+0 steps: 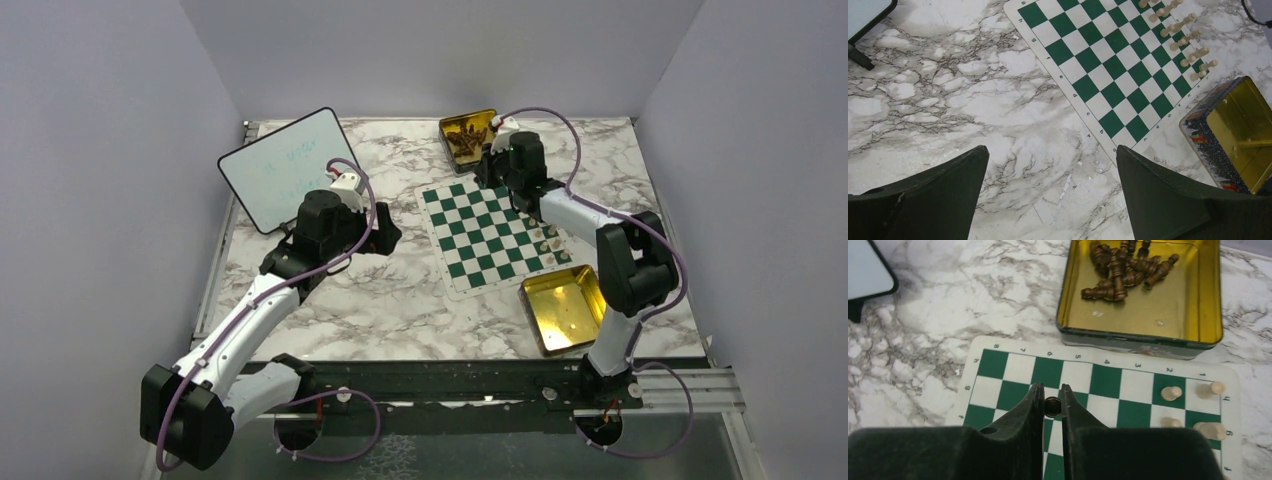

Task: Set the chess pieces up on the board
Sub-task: Place the chess piece on the chessboard.

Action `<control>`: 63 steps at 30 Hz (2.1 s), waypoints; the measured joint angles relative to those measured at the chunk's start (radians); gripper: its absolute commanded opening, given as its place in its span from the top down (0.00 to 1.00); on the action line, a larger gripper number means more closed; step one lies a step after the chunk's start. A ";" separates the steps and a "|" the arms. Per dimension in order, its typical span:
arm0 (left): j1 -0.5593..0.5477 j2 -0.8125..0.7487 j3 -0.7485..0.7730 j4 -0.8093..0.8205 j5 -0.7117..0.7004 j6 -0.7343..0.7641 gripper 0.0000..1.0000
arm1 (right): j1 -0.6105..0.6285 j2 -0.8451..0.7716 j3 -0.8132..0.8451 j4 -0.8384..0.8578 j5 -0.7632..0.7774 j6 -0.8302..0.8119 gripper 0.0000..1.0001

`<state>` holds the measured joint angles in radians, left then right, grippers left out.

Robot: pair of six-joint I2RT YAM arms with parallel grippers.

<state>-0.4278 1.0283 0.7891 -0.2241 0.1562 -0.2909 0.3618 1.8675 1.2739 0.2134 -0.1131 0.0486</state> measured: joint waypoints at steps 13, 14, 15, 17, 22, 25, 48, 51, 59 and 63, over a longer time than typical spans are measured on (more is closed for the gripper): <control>0.000 -0.017 0.000 -0.002 -0.051 0.000 0.01 | 0.165 -0.125 -0.319 0.196 -0.033 -0.119 0.87; 0.000 -0.018 0.000 -0.002 -0.056 0.000 0.01 | 0.174 -0.125 -0.330 0.208 -0.032 -0.126 0.87; 0.000 -0.020 0.000 -0.002 -0.061 0.000 0.01 | 0.182 -0.126 -0.340 0.219 -0.031 -0.130 0.87; 0.000 -0.023 0.000 -0.002 -0.069 0.001 0.01 | 0.197 -0.134 -0.369 0.244 -0.027 -0.140 0.87; 0.000 -0.032 0.000 -0.003 -0.086 0.002 0.01 | 0.231 -0.181 -0.459 0.276 -0.004 -0.154 0.87; 0.000 -0.036 0.000 -0.003 -0.095 0.002 0.01 | 0.251 -0.210 -0.502 0.285 0.012 -0.154 0.87; 0.000 -0.039 0.000 -0.003 -0.119 0.002 0.01 | 0.337 -0.224 -0.638 0.413 0.058 -0.155 0.87; 0.000 -0.039 0.000 -0.003 -0.121 0.002 0.01 | 0.346 -0.203 -0.638 0.414 0.060 -0.155 0.87; 0.000 -0.039 0.000 -0.003 -0.121 0.003 0.01 | 0.359 -0.191 -0.638 0.423 0.072 -0.156 0.87; 0.000 -0.039 0.000 -0.003 -0.121 0.003 0.01 | 0.359 -0.183 -0.638 0.430 0.079 -0.158 0.86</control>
<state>-0.4278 0.9890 0.7891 -0.2276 0.0353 -0.2882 0.7212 1.6840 0.6357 0.6430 -0.0345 -0.1097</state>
